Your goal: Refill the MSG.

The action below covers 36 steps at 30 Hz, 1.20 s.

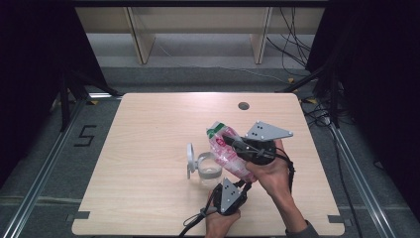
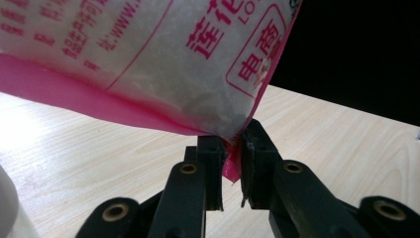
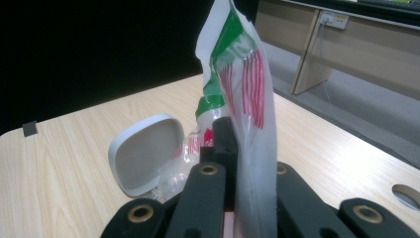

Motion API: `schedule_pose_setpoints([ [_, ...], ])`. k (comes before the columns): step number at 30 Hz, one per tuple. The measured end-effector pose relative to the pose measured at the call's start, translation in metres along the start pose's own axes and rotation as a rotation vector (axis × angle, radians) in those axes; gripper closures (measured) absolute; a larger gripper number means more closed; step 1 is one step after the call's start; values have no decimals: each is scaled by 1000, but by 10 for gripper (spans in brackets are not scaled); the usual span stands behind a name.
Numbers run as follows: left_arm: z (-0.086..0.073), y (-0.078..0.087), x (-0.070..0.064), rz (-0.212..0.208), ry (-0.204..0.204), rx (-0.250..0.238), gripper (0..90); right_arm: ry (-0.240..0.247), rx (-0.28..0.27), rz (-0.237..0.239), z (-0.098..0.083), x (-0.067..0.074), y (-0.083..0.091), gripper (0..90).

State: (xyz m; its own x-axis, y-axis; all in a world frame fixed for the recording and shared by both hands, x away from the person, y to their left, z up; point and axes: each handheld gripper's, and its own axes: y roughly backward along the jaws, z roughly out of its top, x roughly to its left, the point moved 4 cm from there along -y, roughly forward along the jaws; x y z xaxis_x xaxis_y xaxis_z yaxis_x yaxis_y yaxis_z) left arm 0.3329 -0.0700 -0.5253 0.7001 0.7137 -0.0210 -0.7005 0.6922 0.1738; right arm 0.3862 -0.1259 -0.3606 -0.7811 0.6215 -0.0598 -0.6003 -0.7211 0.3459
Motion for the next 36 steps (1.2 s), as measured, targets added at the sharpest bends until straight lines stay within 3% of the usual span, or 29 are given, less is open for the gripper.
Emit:
schedule_pose_setpoints([
  [12,0,-3,0,6,15,-11,802,-14,12,11,1,4,-7,900],
  [15,1,-3,-1,9,17,-13,803,7,18,2,2,2,-8,900],
  [18,1,-4,-1,8,18,-20,803,-1,26,12,3,4,-8,900],
  [21,2,-4,-1,15,14,-24,803,-1,25,-10,4,4,-9,900],
  [34,3,-6,-2,18,12,-30,804,31,50,12,5,5,-13,900],
  [36,3,-8,-3,12,13,-29,804,37,64,-5,5,6,-13,900],
])
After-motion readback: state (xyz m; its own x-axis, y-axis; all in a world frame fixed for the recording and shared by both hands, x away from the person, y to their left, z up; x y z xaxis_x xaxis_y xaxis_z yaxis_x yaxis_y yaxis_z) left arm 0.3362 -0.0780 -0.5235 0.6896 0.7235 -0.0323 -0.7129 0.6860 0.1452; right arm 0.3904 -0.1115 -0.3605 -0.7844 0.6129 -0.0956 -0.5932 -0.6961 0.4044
